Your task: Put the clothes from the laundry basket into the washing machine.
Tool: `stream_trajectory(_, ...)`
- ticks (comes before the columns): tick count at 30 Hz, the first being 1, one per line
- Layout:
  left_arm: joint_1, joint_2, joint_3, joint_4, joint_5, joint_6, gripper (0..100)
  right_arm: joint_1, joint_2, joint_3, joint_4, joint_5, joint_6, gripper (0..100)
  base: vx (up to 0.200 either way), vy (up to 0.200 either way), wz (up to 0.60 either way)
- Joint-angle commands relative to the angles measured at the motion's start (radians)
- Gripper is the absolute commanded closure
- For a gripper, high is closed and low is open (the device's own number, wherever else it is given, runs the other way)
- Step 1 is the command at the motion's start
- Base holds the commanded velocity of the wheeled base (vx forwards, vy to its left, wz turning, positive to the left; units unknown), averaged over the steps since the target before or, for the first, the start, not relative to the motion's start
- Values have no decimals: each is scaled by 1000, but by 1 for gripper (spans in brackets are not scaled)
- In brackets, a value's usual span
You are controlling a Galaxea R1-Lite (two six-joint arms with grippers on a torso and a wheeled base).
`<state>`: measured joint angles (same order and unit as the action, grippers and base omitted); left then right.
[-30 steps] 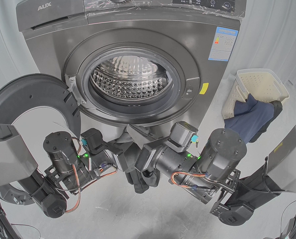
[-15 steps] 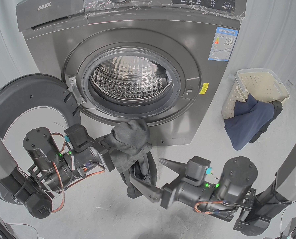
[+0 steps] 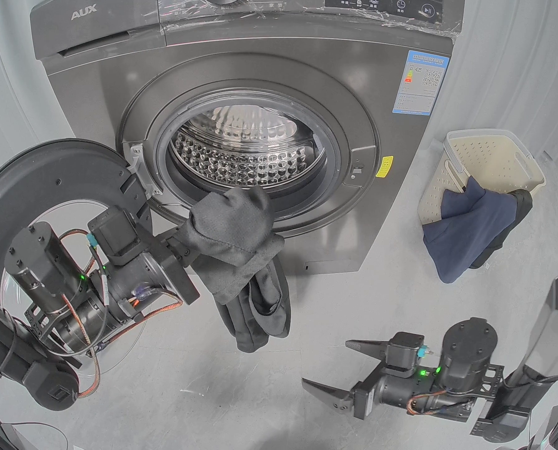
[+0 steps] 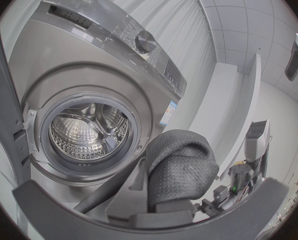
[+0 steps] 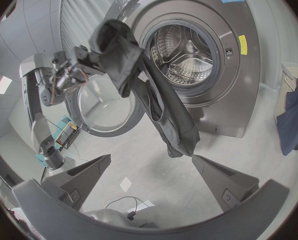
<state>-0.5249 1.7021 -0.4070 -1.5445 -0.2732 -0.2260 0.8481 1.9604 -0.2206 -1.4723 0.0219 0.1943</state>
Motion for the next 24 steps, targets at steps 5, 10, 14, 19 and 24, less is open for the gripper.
stream_trajectory(5,-17,-68,-1,0,2,-15,100,-43,267,-230,-19,15,-32,0,0,0,0)
stream_trajectory(10,-17,-70,1,0,2,-23,100,-80,345,-341,-16,29,-36,0,0,0,0)
stream_trajectory(14,-18,-70,2,0,2,-23,100,-112,390,-453,-5,30,-41,0,0,0,0)
stream_trajectory(19,-23,-70,4,0,2,-23,100,-136,419,-556,0,32,-53,0,0,0,0)
stream_trajectory(24,-24,-70,5,0,2,-24,100,-146,439,-657,-2,30,-56,0,0,0,0)
